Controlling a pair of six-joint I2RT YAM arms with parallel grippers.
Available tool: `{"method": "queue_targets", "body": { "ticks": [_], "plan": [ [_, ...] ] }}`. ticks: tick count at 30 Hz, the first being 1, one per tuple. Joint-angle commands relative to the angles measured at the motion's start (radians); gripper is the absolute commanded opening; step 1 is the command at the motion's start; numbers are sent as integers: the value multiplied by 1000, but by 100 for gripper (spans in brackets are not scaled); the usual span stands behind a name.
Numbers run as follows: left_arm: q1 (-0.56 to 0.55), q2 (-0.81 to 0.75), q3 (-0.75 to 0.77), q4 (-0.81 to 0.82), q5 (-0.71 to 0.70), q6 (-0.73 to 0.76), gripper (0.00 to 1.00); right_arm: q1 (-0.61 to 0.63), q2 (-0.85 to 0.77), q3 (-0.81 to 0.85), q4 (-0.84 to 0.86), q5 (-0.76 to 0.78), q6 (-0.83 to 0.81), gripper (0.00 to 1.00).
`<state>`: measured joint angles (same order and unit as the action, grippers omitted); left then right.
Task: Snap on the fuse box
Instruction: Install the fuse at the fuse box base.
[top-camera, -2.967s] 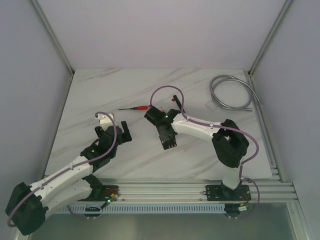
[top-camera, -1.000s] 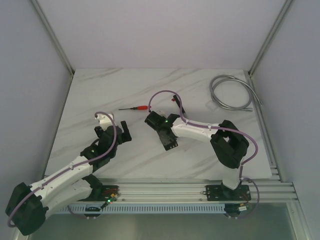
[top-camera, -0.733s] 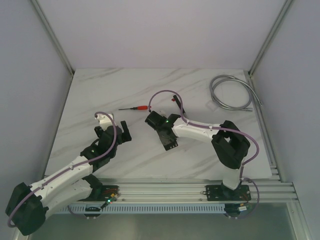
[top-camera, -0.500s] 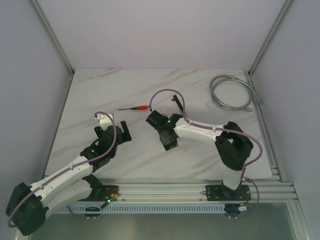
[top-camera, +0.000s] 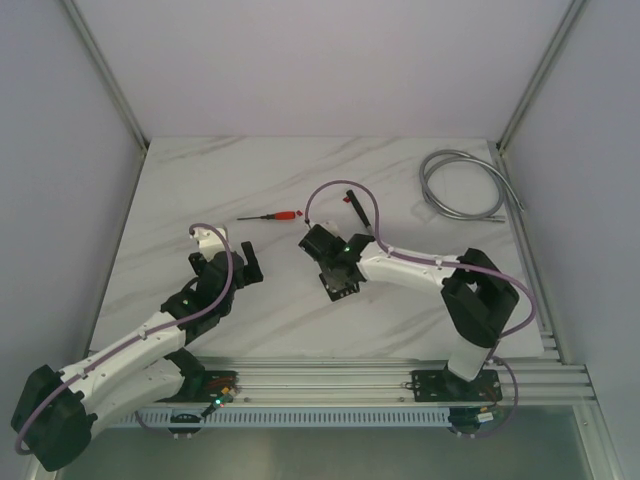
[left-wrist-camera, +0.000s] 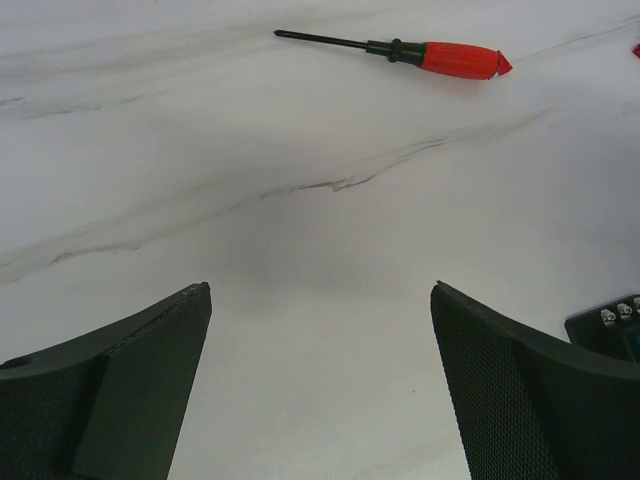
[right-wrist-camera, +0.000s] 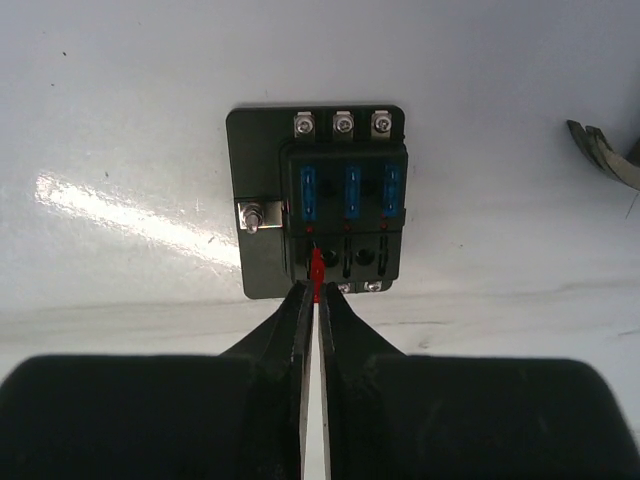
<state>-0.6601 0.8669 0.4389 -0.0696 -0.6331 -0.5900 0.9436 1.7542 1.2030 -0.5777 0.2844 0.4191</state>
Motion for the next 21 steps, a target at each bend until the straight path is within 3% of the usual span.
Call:
{"method": "queue_targets", "body": {
  "ticks": [1, 13, 16, 19, 21],
  "plan": [
    [7, -8, -11, -6, -10, -4, 100, 0, -57, -75, 71, 0, -2, 4],
    [8, -9, -12, -5, -11, -7, 100, -1, -109, -145, 186, -13, -58, 0],
    [8, -9, -13, -6, -11, -7, 100, -2, -140, -153, 190, 21, -14, 13],
    [10, -7, -12, -5, -9, -10, 100, -28, -193, -192, 197, 21, 88, 16],
    [10, -3, -12, -4, -6, -11, 100, -45, -242, -231, 208, 24, 164, 24]
  ]
}}
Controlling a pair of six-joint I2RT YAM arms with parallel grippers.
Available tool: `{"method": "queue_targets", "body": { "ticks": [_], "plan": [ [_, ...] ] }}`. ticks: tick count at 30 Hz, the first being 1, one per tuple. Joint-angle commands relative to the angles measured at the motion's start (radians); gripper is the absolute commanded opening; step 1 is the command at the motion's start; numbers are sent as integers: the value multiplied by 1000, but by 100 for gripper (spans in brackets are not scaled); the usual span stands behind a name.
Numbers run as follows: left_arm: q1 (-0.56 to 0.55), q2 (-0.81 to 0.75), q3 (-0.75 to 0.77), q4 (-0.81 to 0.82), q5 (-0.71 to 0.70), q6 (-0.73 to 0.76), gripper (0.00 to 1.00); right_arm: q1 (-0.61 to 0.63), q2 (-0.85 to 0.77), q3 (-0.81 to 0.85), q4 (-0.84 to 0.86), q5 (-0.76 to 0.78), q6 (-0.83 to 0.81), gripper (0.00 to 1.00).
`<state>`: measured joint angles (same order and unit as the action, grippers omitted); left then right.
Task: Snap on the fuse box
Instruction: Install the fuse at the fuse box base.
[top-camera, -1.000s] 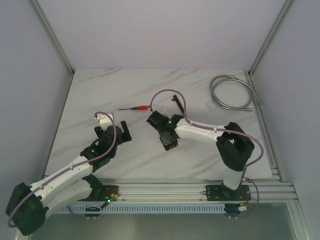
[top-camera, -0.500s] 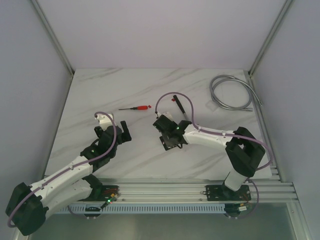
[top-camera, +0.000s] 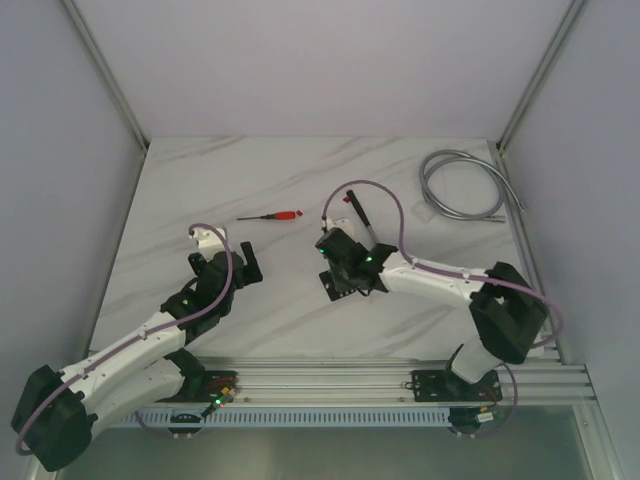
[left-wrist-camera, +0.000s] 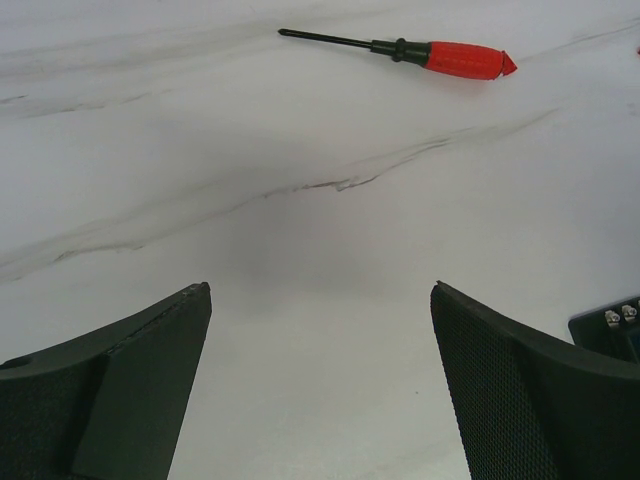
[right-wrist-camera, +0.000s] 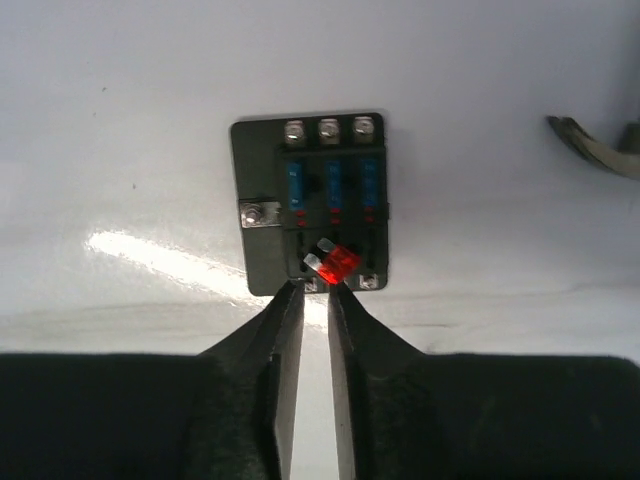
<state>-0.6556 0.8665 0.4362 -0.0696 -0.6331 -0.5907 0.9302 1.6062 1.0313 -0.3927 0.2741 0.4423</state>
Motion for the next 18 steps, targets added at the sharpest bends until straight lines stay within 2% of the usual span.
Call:
{"method": "queue_targets", "body": {
  "ticks": [1, 4, 9, 11, 18],
  "plan": [
    [5, -1, -9, -4, -5, -11, 100, -37, -116, -81, 34, 33, 178, 30],
    [5, 4, -9, 0, 3, -11, 100, -59, -164, -138, 84, 18, 267, 37],
    [6, 4, -10, 0, 7, -11, 100, -118, -205, -237, 190, -52, 364, 41],
    [7, 3, -9, 0, 9, -12, 100, -135, -204, -265, 226, -80, 391, 48],
    [6, 0, -8, 0, 13, -12, 100, -163, -197, -332, 335, -148, 442, 50]
  ]
}}
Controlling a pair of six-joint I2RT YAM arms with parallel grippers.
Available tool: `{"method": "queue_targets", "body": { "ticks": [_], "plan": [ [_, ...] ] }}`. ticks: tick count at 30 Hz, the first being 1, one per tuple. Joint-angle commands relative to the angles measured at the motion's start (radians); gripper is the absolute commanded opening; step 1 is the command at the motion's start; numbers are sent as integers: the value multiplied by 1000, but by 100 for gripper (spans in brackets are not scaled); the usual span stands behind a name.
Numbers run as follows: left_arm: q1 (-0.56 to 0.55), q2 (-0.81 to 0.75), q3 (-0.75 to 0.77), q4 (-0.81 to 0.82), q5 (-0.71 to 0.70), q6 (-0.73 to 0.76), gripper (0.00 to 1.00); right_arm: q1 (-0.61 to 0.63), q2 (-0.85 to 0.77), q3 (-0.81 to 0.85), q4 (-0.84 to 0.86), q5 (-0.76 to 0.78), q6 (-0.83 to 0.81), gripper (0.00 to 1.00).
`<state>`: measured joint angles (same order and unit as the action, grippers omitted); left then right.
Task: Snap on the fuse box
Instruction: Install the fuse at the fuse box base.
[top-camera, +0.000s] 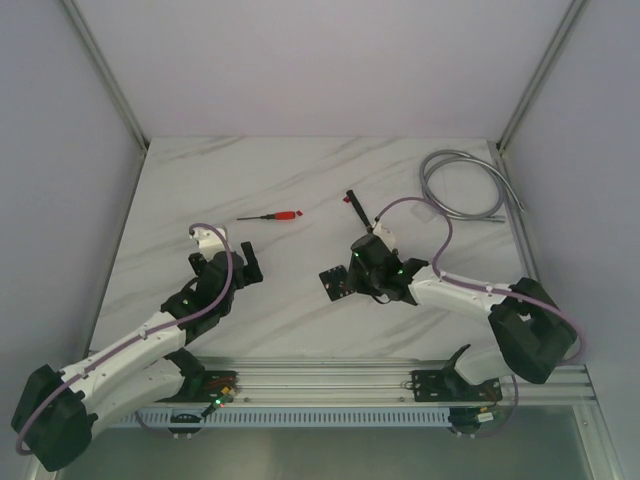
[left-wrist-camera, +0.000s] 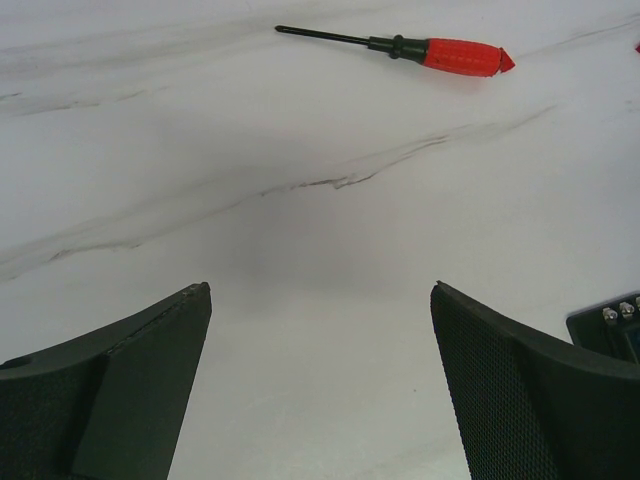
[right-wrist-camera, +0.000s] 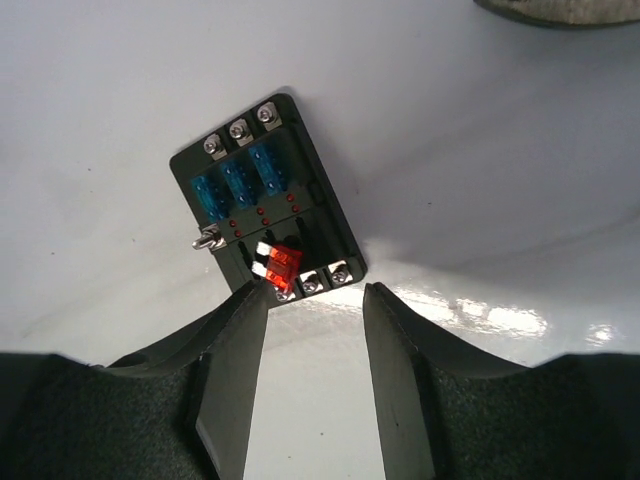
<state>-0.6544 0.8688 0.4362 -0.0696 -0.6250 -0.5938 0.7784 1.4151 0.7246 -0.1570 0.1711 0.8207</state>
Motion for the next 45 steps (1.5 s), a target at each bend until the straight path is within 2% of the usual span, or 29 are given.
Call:
{"method": "queue_targets", "body": {
  "ticks": [1, 8, 18, 45],
  "plan": [
    [5, -3, -8, 1, 5, -9, 100, -14, -4, -30, 111, -54, 64, 50],
    [7, -1, -9, 2, 8, -9, 100, -22, 25, -32, 129, -74, 70, 49],
    [7, 6, -8, 3, 10, -9, 100, -29, 60, -40, 127, -71, 69, 43],
    [10, -17, -14, 2, 10, -6, 100, -67, -2, -70, 107, -67, 32, 13]
  ]
}}
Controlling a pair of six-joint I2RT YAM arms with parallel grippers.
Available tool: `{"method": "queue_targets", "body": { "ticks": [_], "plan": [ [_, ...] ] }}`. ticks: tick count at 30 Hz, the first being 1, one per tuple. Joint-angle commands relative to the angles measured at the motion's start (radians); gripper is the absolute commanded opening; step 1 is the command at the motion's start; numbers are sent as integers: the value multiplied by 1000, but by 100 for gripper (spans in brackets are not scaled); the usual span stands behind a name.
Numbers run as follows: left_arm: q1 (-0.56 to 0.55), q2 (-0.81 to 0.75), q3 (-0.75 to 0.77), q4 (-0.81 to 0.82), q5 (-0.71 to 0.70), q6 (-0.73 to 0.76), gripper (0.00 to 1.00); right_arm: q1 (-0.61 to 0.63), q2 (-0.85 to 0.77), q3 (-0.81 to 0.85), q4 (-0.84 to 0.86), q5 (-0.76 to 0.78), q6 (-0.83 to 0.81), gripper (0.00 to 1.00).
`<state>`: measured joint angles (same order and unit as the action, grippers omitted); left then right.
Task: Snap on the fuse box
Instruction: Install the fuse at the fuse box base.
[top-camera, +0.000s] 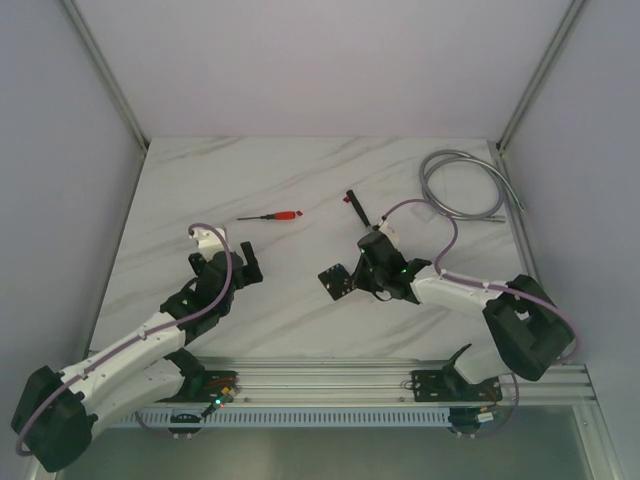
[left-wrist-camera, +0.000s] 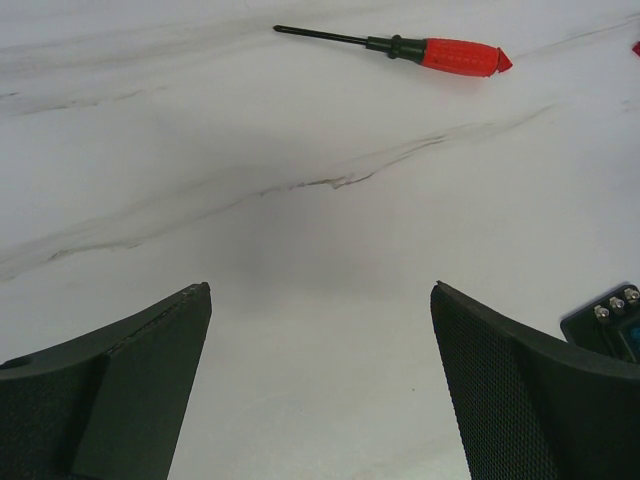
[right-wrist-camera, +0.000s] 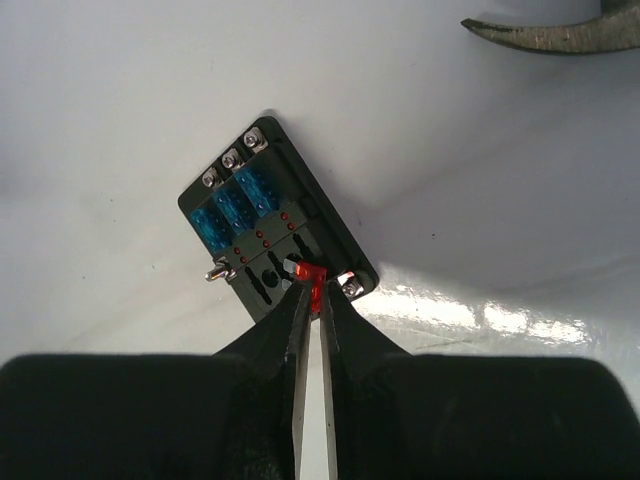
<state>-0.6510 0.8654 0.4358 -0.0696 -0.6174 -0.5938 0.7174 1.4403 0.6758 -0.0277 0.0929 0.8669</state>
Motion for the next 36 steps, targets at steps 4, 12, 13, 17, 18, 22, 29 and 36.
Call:
{"method": "queue_targets", "body": {
  "ticks": [4, 12, 13, 17, 18, 22, 29, 36],
  "plan": [
    [7, -14, -13, 1, 4, -7, 100, -7, -59, -18, -34, 14, -32, 10],
    [7, -17, -14, 1, 7, -8, 100, -6, -75, 4, -74, 12, -90, 6],
    [7, -17, -14, 2, 7, -8, 100, -6, -82, 3, -74, 12, -94, 6],
    [7, -19, -14, 3, 11, -10, 100, -3, -87, 20, -76, -2, -143, 4],
    [7, -18, -13, 3, 11, -11, 100, 2, -84, 30, -82, -6, -158, 3],
    [7, -14, -13, 4, 16, -12, 100, 44, -61, 90, -141, 46, -222, 1],
    [7, -25, -16, -1, 6, -15, 100, 142, 25, 213, -267, 203, -319, 0],
    [33, -16, -10, -53, -54, -64, 100, 234, 141, 310, -338, 350, -405, 0]
  ]
}}
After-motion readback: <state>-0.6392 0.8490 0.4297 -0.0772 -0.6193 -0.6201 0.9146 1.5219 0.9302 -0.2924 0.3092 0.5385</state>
